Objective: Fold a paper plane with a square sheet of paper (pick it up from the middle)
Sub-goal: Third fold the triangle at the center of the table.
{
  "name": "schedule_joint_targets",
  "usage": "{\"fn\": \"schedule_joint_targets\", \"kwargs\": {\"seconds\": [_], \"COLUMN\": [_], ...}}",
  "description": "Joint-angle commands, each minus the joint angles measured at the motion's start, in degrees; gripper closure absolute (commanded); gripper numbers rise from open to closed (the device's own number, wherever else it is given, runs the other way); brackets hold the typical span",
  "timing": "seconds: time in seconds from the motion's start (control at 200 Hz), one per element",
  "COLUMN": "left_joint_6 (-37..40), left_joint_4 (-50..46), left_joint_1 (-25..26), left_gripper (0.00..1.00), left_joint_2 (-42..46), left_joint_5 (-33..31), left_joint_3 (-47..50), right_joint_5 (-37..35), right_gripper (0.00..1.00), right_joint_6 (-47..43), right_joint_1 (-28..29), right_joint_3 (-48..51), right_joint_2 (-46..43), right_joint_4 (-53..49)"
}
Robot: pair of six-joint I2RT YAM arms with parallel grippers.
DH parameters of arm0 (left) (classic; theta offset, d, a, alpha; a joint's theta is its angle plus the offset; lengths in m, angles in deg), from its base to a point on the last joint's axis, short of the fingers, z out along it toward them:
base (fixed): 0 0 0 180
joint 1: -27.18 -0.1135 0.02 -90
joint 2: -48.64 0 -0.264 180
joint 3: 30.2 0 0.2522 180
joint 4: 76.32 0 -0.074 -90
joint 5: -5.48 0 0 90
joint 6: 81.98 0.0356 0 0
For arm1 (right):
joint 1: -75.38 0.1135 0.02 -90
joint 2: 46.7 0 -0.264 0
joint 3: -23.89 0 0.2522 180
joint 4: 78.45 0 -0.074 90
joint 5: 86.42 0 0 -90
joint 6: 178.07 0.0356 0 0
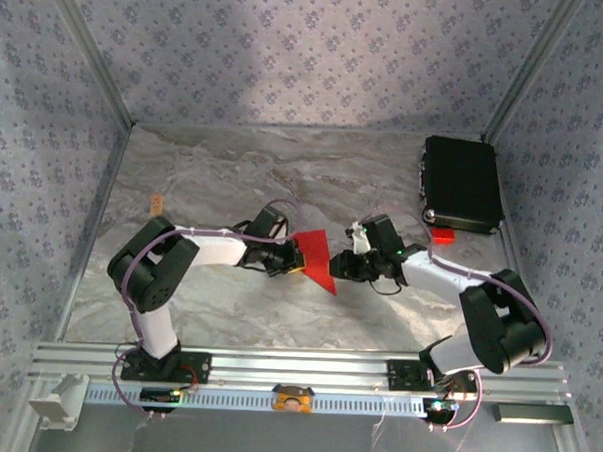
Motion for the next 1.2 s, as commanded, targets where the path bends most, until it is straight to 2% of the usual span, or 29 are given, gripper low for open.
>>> {"fn": "schedule_joint_targets", "kwargs": {"seconds": [0.0,0.055,0.195,0.375,0.525,0.7,0.874,1.049,1.194], "left_joint_6": [-0.10,0.56,2.14,2.44,2.57,2.14,1.79,2.04,2.05], "left_joint_4": [-2.84,-4.24,-5.72,-4.86,-4.69,-3.68,-3.28,-3.94,-3.98], "left_joint_1": [0.13,-0.43,-2.96,-5.53,-6.02,-5.98,-6.07,-6.06,-6.19], "left_gripper": [0.98,0.94,0.82,0.75,0.72,0.71,0.71,0.71,0.71], "left_joint_2": [5.81,7.82,10.53,10.46,9.40,7.84,6.92,5.77,5.23], "left_joint_5": [-4.51,-6.06,-5.28,-2.69,-1.65,-0.42,0.42,1.20,1.33], "left_joint_3": [0.81,0.68,0.63,1.54,1.34,1.07,0.75,-0.15,-0.77], "right_joint_5": [-0.11,-0.55,-0.31,-0.37,-1.74,1.62,1.91,2.39,2.45], "right_gripper": [0.66,0.66,0.64,0.67,0.67,0.68,0.71,0.79,0.90], "right_joint_6": [-1.08,-1.68,-2.61,-4.48,-5.31,-5.15,-5.33,-5.20,-5.39], "right_joint_1": [-0.30,-0.34,-0.30,-0.52,-0.95,-1.60,-1.72,-2.36,-2.63], "right_joint_3": [-2.46,-3.62,-5.66,-9.04,-9.77,-10.24,-9.58,-8.13,-7.59], "right_joint_2": [3.70,5.24,8.20,11.46,11.35,13.20,12.63,10.48,9.49], "right_joint_4": [-2.31,-2.67,-2.50,-4.26,-5.28,-4.04,-3.75,-2.17,-1.75]}}
